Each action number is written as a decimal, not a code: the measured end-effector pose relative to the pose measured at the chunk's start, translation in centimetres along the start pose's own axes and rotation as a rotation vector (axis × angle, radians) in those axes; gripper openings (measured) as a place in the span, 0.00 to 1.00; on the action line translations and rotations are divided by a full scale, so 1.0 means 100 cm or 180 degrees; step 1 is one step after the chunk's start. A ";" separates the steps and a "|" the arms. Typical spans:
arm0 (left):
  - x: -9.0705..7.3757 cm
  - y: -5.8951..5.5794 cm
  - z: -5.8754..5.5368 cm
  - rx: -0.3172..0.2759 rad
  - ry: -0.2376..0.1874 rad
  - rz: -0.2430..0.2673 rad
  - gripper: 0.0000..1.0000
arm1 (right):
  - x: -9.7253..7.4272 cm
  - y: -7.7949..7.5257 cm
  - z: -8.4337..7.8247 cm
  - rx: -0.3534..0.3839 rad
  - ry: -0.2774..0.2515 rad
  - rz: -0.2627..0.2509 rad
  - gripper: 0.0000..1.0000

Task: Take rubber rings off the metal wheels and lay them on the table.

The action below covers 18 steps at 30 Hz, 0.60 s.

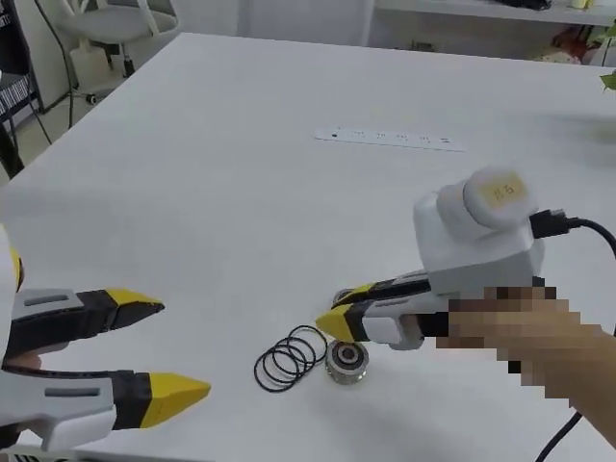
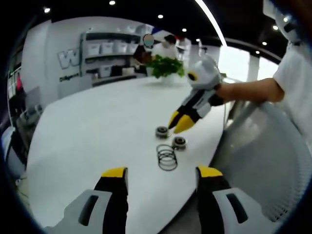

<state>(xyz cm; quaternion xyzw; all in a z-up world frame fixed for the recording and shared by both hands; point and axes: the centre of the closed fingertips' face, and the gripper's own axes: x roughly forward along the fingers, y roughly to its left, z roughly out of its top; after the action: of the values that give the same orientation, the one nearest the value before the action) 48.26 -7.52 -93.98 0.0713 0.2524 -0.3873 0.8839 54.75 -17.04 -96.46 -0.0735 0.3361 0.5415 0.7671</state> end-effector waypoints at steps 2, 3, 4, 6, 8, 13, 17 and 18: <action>0.000 -0.001 0.001 0.0016 0.0004 -0.0025 0.57 | -0.007 0.004 0.007 -0.0074 -0.0045 0.0021 0.18; 0.000 -0.001 0.001 0.0023 0.0006 -0.0032 0.57 | -0.009 0.006 0.009 -0.0111 -0.0065 0.0028 0.20; 0.000 -0.001 0.001 0.0032 0.0009 -0.0039 0.58 | -0.014 0.007 0.012 -0.0152 -0.0084 0.0040 0.21; 0.000 -0.001 0.002 0.0041 0.0005 -0.0044 0.58 | -0.023 0.011 0.014 -0.0243 -0.0122 0.0103 0.24; 0.000 -0.001 0.003 0.0043 -0.0015 -0.0054 0.59 | -0.033 0.014 0.017 -0.0286 -0.0188 0.0139 0.28; 0.000 -0.005 0.004 0.0056 -0.0014 -0.0109 0.62 | -0.061 0.022 0.019 -0.0446 -0.0336 0.0190 0.39; 0.000 -0.006 0.009 0.0067 -0.0078 -0.0125 0.66 | -0.079 0.020 0.008 -0.0567 -0.0346 0.0143 0.46; -0.001 -0.006 0.009 0.0064 -0.0089 -0.0123 0.67 | -0.082 0.019 0.006 -0.0563 -0.0355 0.0141 0.48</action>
<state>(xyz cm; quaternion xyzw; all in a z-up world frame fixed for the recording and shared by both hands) 48.20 -8.16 -93.11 0.0699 0.2374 -0.4077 0.8789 51.77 -22.40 -90.63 -0.1032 0.2453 0.5891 0.7630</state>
